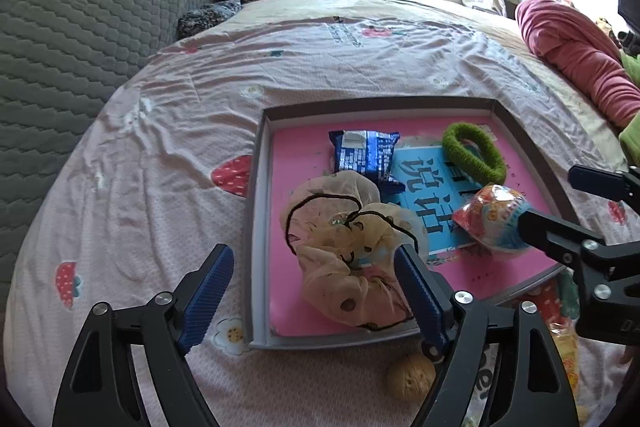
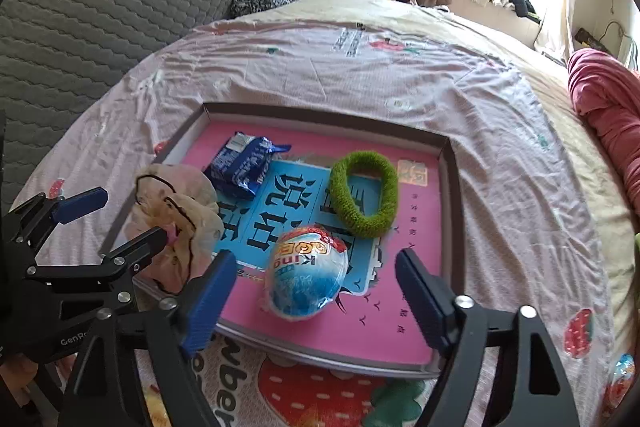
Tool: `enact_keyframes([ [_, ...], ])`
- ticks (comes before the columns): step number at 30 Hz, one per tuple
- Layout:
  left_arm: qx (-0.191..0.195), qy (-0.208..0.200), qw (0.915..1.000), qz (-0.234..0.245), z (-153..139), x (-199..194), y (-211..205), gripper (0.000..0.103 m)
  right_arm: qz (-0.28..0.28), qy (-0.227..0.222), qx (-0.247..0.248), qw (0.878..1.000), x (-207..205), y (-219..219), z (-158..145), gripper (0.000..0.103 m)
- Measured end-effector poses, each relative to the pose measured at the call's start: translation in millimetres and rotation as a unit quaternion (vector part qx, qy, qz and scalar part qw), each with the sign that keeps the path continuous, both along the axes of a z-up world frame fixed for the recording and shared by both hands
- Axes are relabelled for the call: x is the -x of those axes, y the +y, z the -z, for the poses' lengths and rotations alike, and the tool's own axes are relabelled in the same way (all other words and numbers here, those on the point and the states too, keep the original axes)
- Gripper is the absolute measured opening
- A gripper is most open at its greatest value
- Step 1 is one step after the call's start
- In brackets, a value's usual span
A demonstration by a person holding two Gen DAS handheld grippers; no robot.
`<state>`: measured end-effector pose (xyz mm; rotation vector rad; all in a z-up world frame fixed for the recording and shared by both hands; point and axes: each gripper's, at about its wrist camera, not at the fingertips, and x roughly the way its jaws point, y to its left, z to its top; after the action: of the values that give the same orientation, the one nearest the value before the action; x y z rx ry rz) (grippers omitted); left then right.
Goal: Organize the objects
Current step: 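Withdraw both grippers from the tray toward the bread packets and walnuts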
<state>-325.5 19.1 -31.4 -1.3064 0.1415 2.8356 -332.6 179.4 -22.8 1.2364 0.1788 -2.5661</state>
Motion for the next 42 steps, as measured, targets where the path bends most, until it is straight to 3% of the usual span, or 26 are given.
enact_keyframes([
  [2,0.002,0.008,1.0,-0.004,-9.5,-6.4,-0.6,0.095,0.002,0.006,0.002,1.0,-6.3,1.9,-9.8,0.085],
  [13,0.005,0.048,0.9988,0.004,-78.7,-53.9,6.9,0.095,0.008,0.046,0.003,0.999,-54.6,12.4,-76.8,0.09],
  [25,0.011,0.067,0.9975,0.018,-116.9,-123.1,19.4,0.095,0.01,0.073,-0.004,0.997,-125.8,23.2,-122.4,0.093],
  [33,0.019,0.062,0.9976,0.024,-117.3,-165.0,23.8,0.095,0.011,0.086,-0.011,0.996,-168.5,30.9,-133.4,0.096],
  [42,0.017,0.051,0.9982,0.026,-99.4,-203.7,27.1,0.095,0.01,0.088,-0.01,0.996,-216.2,44.4,-122.8,0.096],
])
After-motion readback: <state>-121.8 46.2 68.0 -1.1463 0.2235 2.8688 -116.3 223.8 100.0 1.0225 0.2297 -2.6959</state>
